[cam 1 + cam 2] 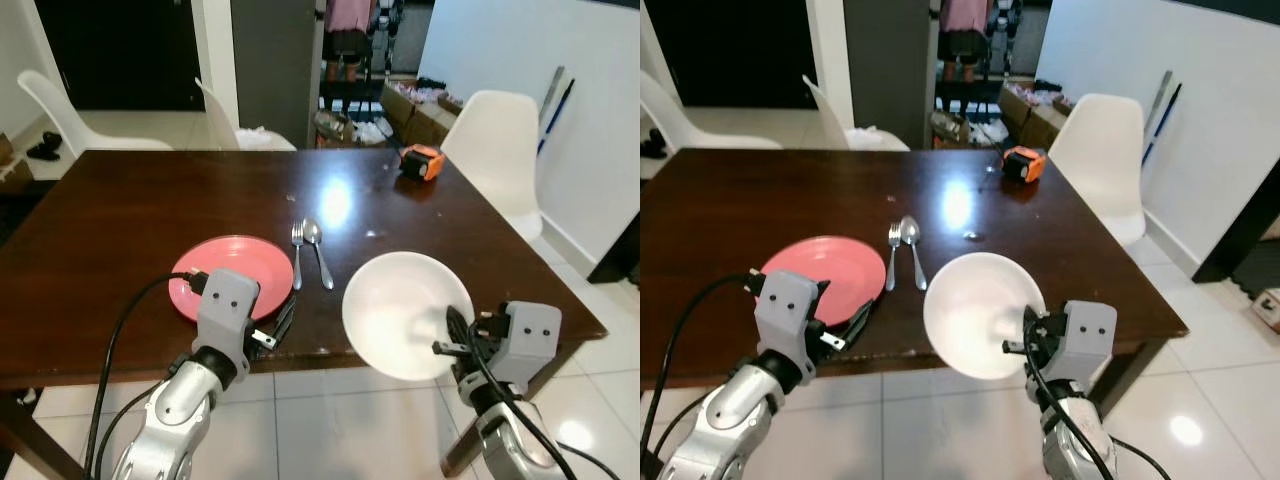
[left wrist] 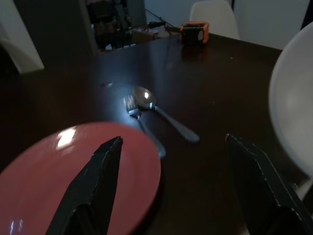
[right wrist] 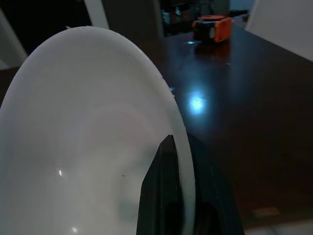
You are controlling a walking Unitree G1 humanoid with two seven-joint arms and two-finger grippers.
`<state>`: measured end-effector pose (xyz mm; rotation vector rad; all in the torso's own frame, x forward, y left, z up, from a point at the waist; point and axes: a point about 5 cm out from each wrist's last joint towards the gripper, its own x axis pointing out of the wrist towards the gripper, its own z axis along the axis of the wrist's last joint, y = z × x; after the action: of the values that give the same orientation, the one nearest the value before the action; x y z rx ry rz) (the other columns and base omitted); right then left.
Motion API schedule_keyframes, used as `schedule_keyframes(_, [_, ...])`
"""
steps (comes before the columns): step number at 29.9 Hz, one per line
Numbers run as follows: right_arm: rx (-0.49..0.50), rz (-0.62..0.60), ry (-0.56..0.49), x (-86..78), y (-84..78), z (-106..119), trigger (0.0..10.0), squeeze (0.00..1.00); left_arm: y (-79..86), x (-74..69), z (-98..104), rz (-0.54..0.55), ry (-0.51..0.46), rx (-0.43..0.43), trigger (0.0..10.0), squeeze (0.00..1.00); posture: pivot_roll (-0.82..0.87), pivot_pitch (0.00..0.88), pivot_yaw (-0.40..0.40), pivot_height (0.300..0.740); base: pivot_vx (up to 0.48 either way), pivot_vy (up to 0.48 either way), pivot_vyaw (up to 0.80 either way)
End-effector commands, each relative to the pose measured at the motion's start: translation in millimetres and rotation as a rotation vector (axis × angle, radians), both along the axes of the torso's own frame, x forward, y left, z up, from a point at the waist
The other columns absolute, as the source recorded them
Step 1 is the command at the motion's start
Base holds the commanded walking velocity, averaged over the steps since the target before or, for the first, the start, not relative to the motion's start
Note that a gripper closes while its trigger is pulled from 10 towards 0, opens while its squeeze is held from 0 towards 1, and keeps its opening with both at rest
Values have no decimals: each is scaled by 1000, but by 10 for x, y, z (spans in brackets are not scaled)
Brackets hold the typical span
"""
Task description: Setting the table
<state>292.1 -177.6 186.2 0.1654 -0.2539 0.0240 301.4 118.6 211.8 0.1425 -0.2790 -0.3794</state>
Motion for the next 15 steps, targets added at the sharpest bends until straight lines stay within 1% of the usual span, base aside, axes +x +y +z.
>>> schedule_keyframes(1, [-13,-21,9,-21,-58,-34,10000,0,-23,-15,-50,-6,14,10,10000,0,7,160,48,740,480,0,0])
schedule_keyframes(5, [-17,-12,4,-21,-49,-24,10000,0,-22,-15,-52,-4,13,10,10000,0,7,160,48,740,480,0,0])
schedule_keyframes(7, [-20,-8,2,-20,-43,-17,10000,0,-21,-15,-52,-3,12,8,10000,0,6,159,48,740,480,0,450])
schedule_keyframes(13, [-17,6,-2,-14,-24,-4,10000,0,-20,-14,-55,-3,12,9,10000,0,7,160,50,740,480,0,800])
schedule_keyframes(15, [3,20,-5,-16,-12,2,10000,0,-19,-14,-55,-3,13,9,10000,0,7,160,50,740,480,0,0])
